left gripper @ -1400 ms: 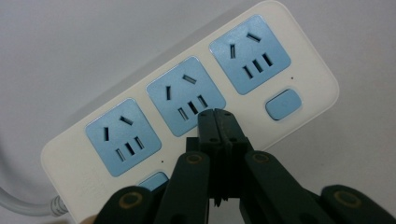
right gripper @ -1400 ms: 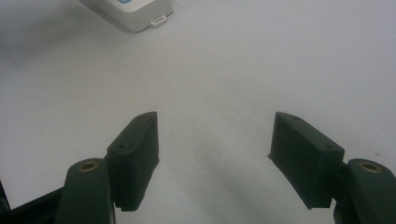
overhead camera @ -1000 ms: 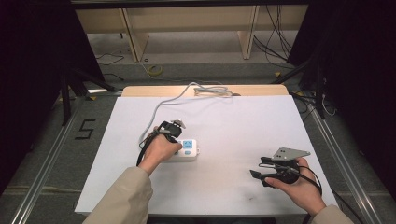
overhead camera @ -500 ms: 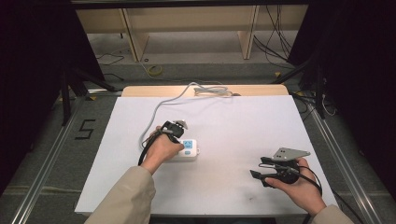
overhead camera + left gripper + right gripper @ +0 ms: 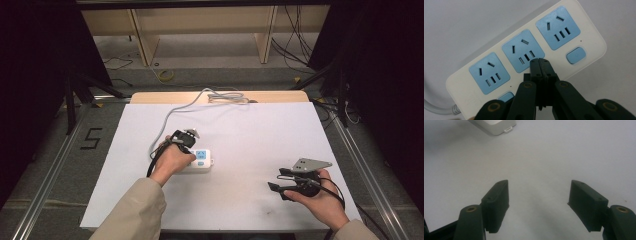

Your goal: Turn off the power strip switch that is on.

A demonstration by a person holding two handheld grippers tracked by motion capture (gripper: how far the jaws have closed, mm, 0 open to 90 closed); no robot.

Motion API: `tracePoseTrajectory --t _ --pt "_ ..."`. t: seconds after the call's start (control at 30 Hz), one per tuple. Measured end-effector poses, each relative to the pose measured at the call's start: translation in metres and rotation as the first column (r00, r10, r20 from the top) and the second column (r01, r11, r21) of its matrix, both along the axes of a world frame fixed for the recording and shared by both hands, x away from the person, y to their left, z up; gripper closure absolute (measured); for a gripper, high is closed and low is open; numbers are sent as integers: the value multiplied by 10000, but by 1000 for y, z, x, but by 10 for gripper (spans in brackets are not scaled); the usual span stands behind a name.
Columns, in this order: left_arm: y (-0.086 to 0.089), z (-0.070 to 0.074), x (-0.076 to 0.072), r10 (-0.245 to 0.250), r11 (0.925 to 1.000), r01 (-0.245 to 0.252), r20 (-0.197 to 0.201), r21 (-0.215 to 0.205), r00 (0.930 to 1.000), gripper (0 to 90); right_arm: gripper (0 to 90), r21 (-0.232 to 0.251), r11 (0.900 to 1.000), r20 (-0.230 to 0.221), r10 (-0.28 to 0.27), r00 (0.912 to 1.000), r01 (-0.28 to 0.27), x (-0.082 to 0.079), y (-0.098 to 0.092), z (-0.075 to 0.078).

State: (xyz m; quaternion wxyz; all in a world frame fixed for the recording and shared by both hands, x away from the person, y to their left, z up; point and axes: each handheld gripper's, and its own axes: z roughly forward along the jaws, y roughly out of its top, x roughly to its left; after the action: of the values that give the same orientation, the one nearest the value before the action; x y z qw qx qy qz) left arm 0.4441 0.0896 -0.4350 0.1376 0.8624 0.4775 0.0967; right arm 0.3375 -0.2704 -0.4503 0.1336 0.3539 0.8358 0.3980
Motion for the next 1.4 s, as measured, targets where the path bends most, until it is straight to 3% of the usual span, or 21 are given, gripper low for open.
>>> tracePoseTrajectory --t 0.33,1.4 --pt "-2 0 -1 -60 9998 58 104 164 9999 900 329 -18 10000 21 6 10000 -5 0 0 0" --pt "0 0 -1 -119 9999 119 90 14 9999 900 329 16 10000 38 -14 10000 14 0 0 1"
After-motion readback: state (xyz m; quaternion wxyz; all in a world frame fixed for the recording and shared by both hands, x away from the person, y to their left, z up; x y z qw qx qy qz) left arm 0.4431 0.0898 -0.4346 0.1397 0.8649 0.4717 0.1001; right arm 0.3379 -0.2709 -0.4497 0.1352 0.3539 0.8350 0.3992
